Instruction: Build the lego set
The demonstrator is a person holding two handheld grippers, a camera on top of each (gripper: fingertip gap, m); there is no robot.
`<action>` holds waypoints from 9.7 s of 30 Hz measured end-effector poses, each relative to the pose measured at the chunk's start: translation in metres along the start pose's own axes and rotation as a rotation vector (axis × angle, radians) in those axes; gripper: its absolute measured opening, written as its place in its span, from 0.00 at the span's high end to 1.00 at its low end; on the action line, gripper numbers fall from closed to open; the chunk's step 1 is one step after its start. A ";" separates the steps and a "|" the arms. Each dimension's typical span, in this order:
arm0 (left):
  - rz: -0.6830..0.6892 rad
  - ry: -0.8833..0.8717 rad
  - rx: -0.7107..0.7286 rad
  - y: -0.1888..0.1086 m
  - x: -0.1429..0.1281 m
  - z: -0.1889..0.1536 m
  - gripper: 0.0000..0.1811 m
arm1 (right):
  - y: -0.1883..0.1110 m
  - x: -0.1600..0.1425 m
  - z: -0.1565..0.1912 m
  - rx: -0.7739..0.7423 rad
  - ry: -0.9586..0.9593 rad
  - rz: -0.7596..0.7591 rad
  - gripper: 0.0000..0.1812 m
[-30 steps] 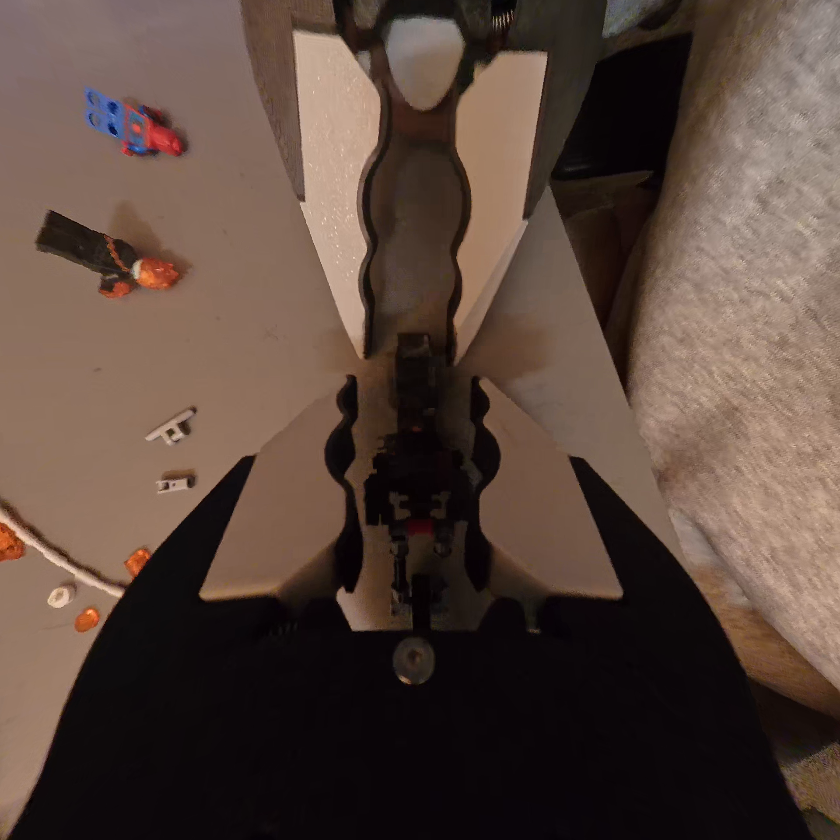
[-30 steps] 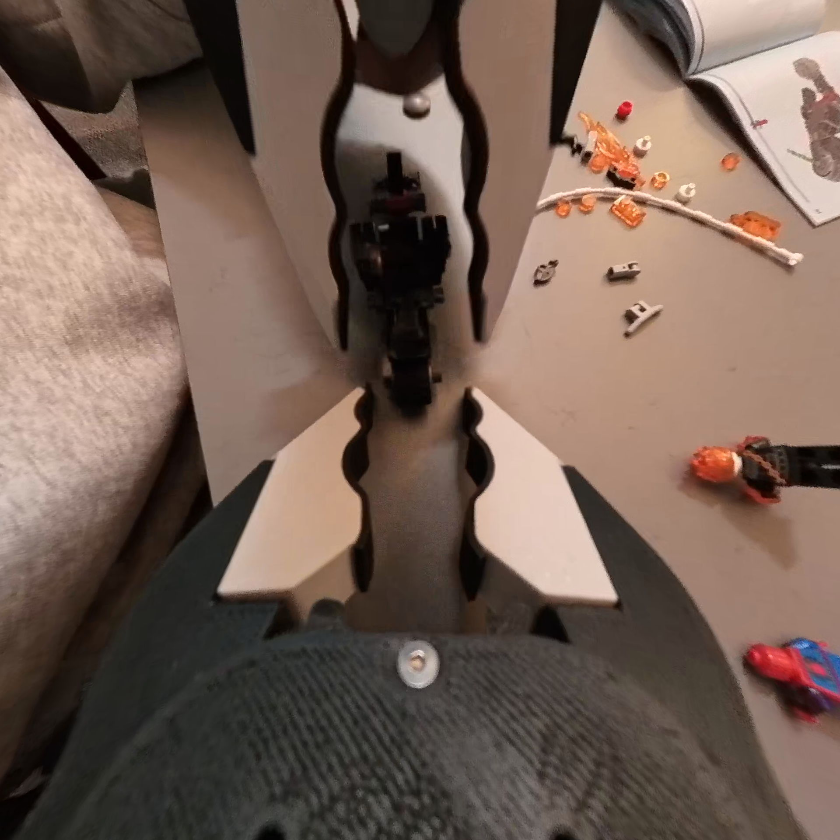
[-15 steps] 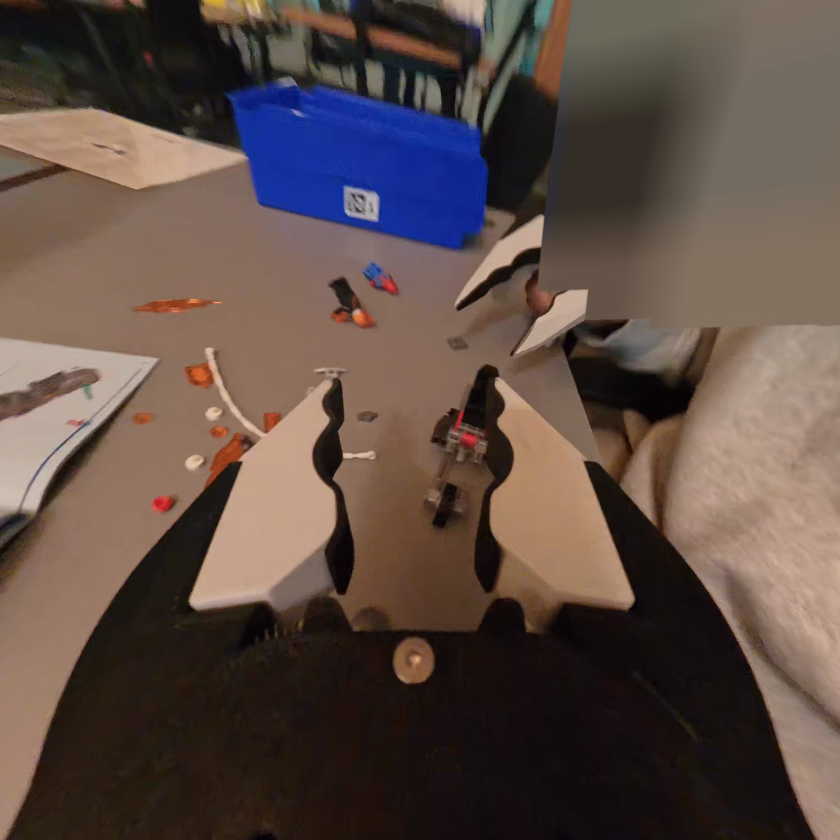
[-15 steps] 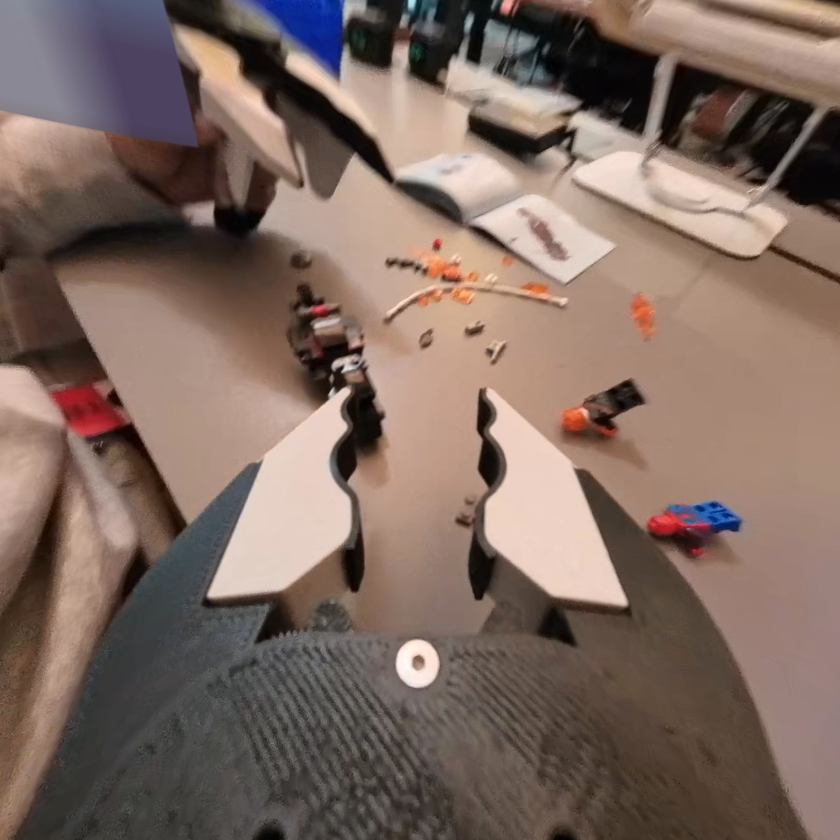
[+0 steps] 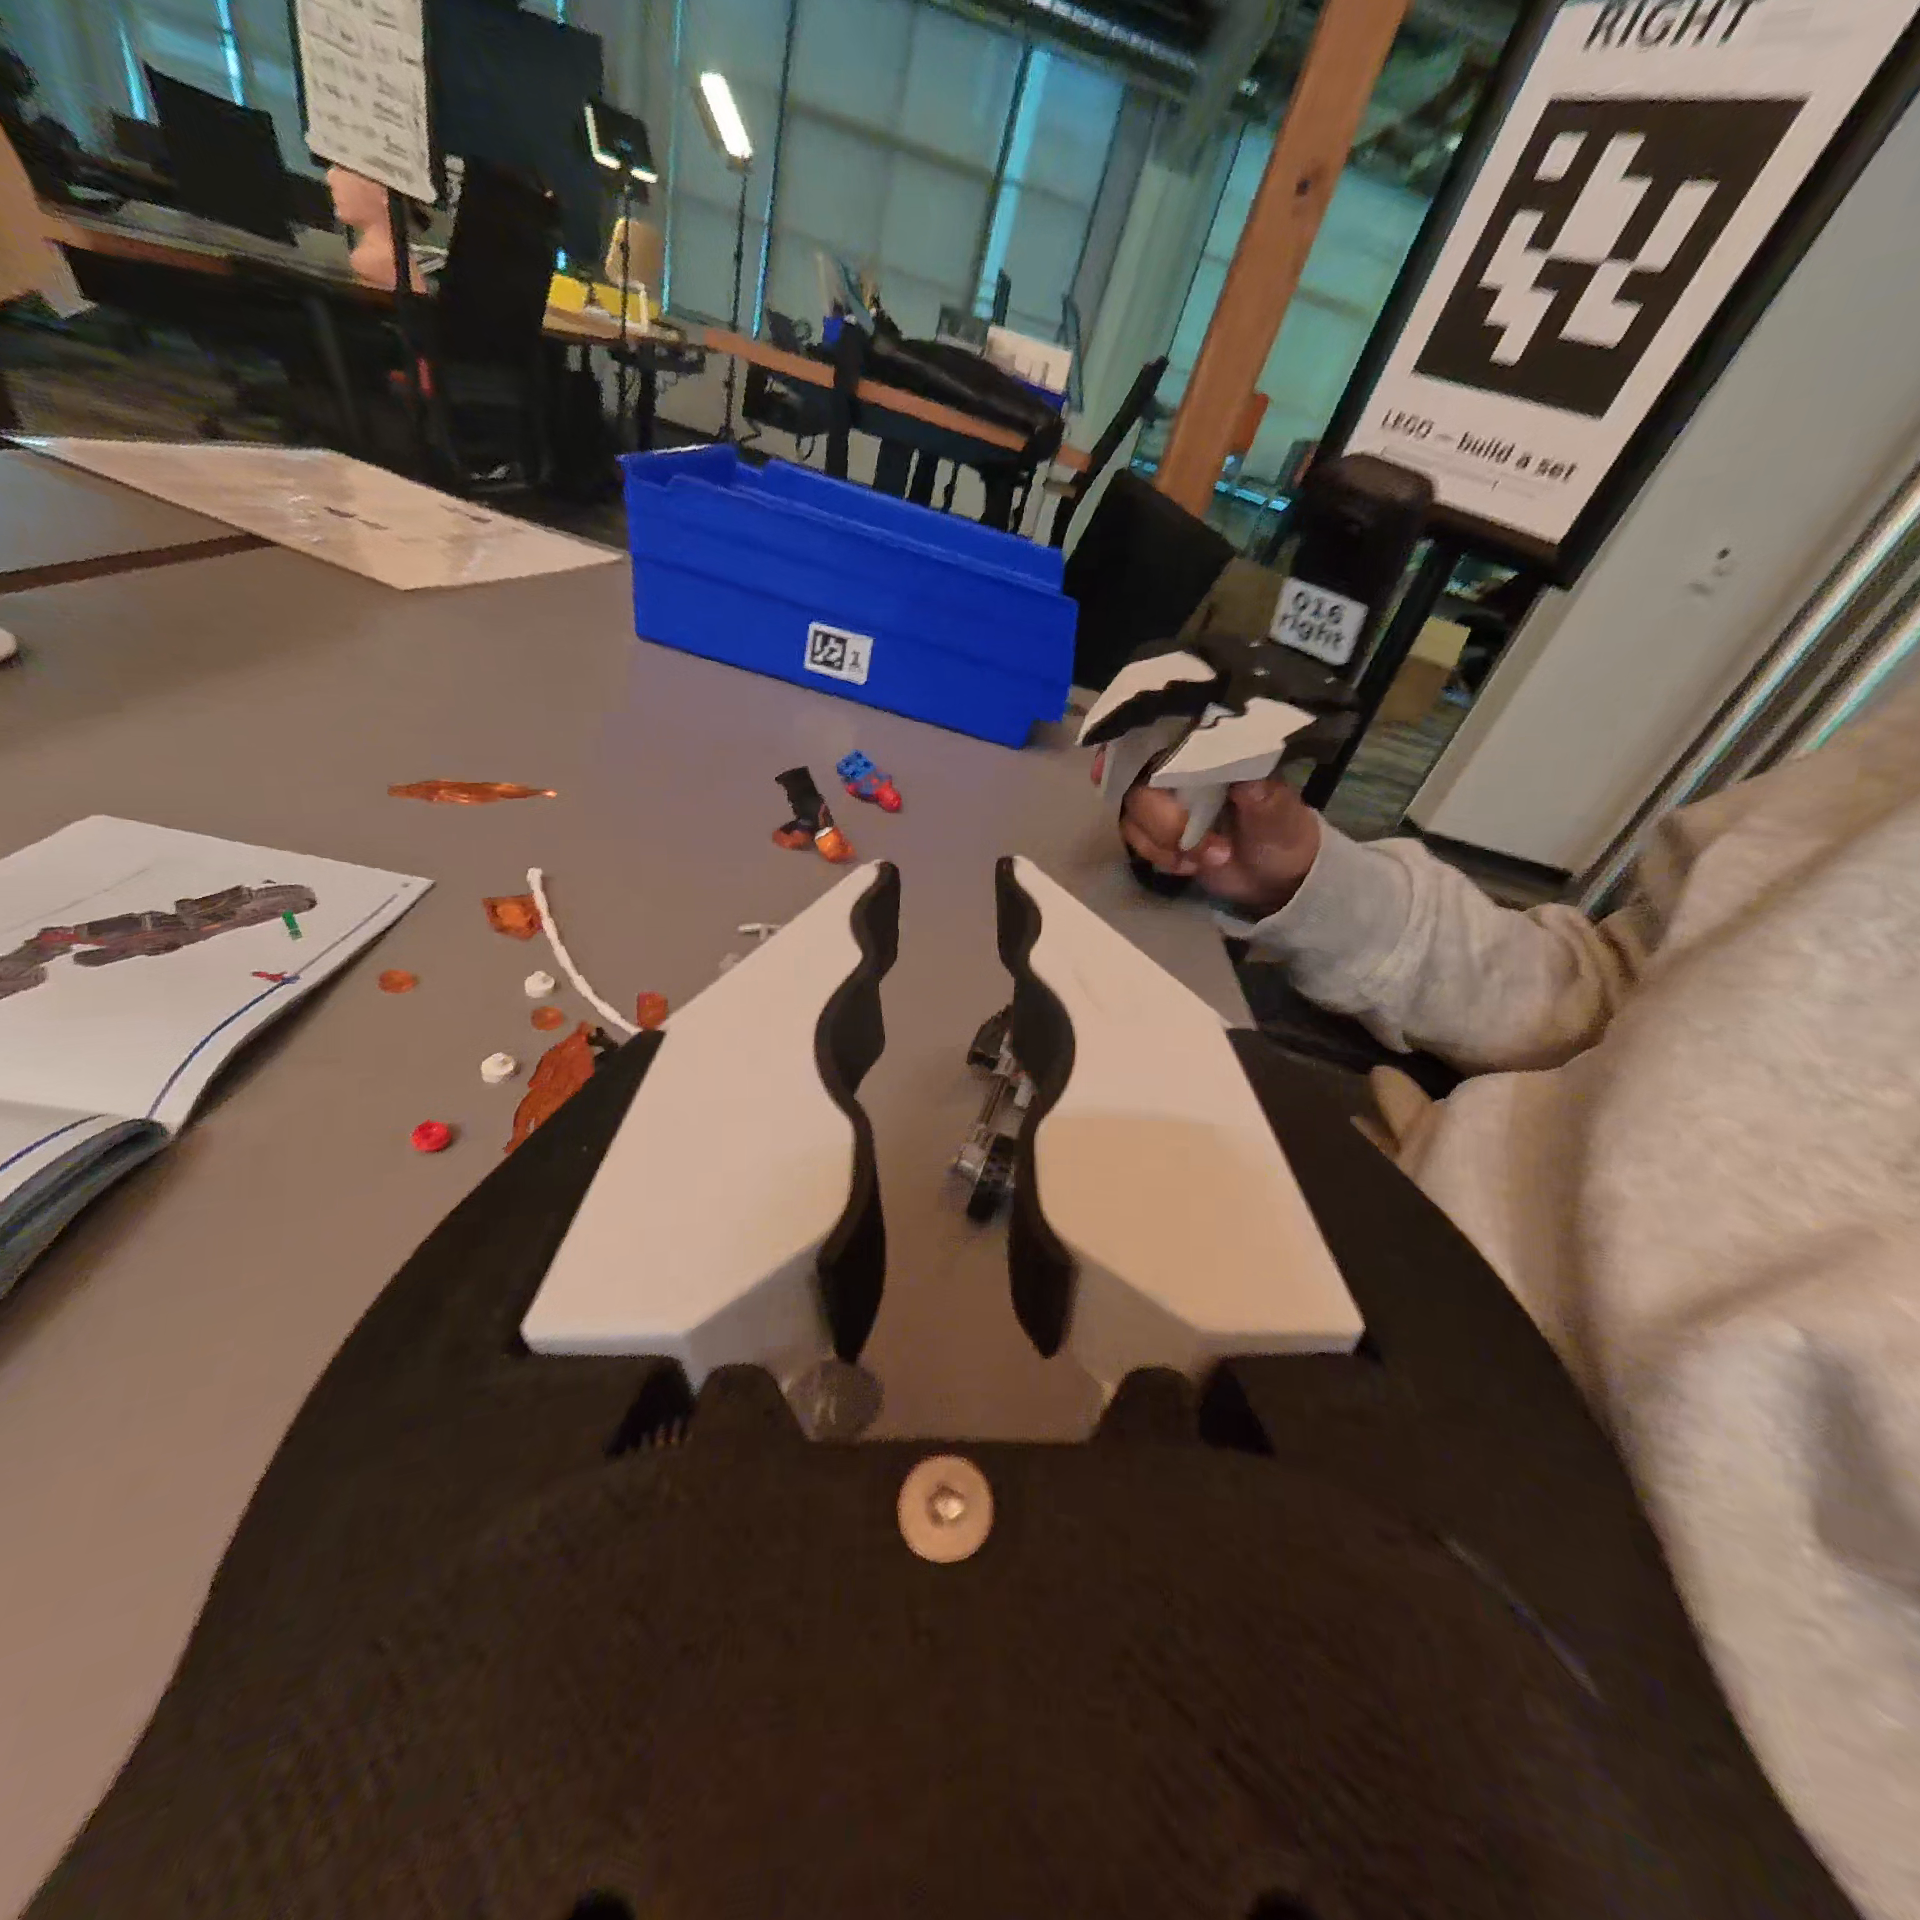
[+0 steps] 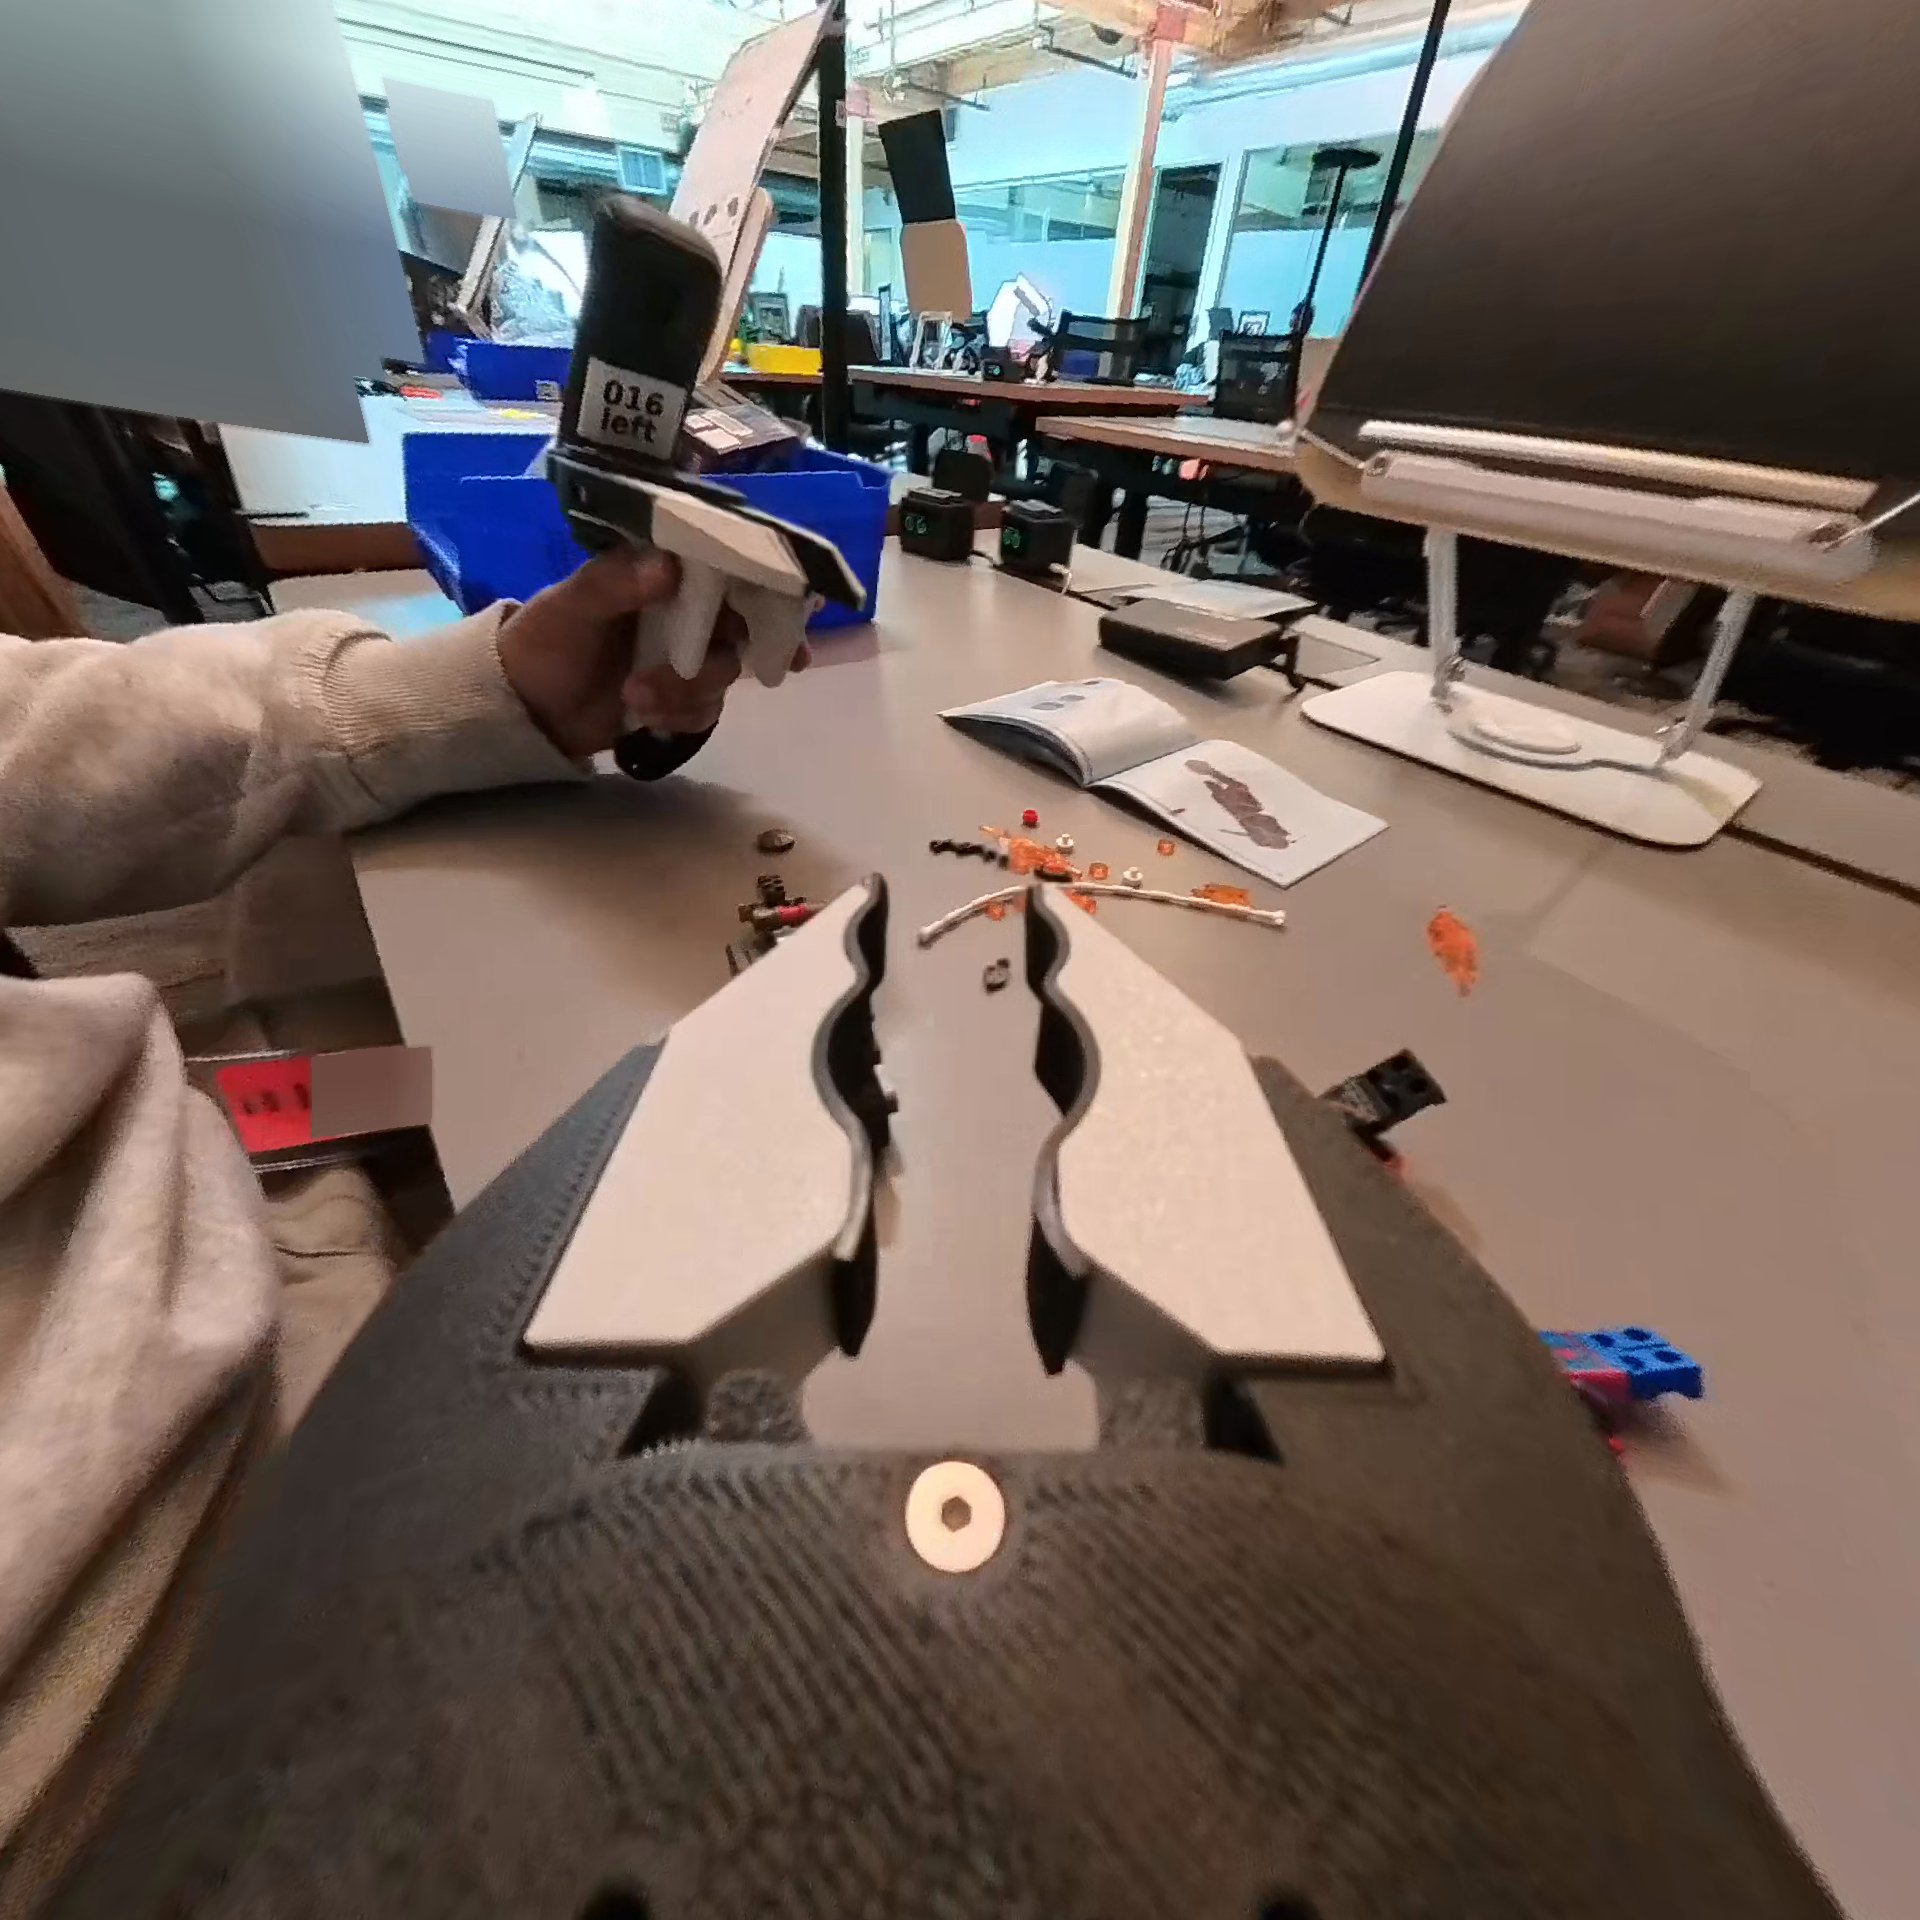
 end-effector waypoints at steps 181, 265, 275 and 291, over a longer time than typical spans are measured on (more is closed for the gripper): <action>0.654 -0.035 0.009 0.021 -0.102 -0.008 0.74 | 0.070 -0.076 -0.011 0.320 0.295 0.519 0.85; -0.144 0.250 0.851 -0.070 0.011 0.070 0.60 | 0.012 0.063 -0.090 -0.040 0.123 -0.408 0.71; -0.012 0.351 1.007 -0.067 0.002 0.083 0.56 | -0.010 0.042 -0.089 -0.091 0.198 -0.399 0.64; -0.038 0.274 0.839 -0.042 -0.003 0.069 0.57 | 0.013 0.031 -0.087 -0.131 0.346 -0.434 0.62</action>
Point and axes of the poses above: each gripper's, where its closed fingertips meet, y out along the fingers, x out of its top, z = x × y across the jaws, the point moved 1 cm from there along -y, back along the fingers, and after that the axes turned 11 degrees about x, right-handed, at the moved point
